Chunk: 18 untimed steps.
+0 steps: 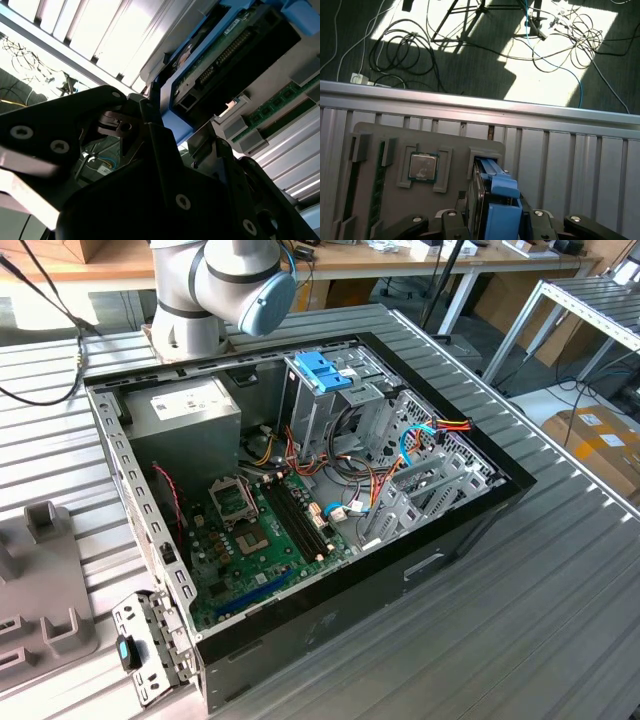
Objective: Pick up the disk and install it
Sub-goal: 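Pick up the disk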
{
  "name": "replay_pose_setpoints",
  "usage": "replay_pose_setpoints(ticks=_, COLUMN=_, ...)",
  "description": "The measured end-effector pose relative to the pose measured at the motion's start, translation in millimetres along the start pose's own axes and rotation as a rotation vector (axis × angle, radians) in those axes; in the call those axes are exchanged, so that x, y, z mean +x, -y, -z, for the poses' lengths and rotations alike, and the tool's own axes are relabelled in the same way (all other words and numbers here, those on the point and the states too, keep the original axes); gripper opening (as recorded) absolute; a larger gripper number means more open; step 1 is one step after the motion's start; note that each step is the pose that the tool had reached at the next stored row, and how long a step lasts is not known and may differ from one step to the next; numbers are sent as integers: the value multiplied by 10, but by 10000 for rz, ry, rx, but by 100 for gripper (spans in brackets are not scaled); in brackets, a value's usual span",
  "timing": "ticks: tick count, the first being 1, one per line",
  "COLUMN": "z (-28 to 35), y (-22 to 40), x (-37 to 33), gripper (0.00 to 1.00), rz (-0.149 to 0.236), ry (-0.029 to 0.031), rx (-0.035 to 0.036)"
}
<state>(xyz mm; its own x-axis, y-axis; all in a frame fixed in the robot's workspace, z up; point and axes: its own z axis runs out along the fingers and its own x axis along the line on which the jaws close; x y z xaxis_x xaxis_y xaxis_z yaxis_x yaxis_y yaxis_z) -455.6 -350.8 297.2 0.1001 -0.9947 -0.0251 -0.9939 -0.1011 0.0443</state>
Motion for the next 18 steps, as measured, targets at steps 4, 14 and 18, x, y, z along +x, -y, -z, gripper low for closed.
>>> replay_pose_setpoints(ticks=4, z=-2, y=0, x=0, gripper=48, rz=0, ry=0, rx=1)
replay_pose_setpoints(ticks=14, z=-6, y=0, x=0, gripper=39, rz=0, ry=0, rx=0)
replay_pose_setpoints(ticks=18, z=-22, y=1, x=1, gripper=39, rz=0, ry=0, rx=0)
